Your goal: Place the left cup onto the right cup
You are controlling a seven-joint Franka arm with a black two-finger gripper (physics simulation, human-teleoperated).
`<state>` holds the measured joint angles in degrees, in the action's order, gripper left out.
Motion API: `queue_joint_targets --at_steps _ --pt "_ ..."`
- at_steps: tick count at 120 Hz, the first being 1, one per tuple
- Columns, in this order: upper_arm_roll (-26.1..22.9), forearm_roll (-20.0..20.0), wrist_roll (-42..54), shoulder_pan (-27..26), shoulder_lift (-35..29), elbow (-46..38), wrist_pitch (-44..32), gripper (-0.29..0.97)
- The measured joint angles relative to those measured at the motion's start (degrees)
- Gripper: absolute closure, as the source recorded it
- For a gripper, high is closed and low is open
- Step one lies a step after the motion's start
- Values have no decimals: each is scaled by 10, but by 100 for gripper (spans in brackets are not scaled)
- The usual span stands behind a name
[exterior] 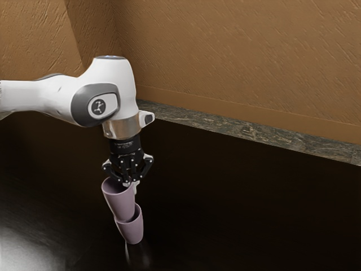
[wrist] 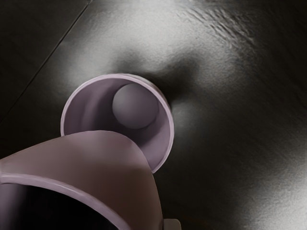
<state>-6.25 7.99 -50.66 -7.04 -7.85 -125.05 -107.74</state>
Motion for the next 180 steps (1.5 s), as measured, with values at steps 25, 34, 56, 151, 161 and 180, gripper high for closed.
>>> queue_joint_targets --at_steps 25,34,56,151,161,180 --pt "2 -5 -3 2 13 8 -8 78" --pt "2 -6 -3 3 15 9 -10 78" --pt "2 -6 -3 3 16 10 -13 78" --pt "20 0 7 6 37 10 -23 78" --pt "20 1 7 6 39 10 -25 78" --pt "20 3 9 6 42 9 -29 78"
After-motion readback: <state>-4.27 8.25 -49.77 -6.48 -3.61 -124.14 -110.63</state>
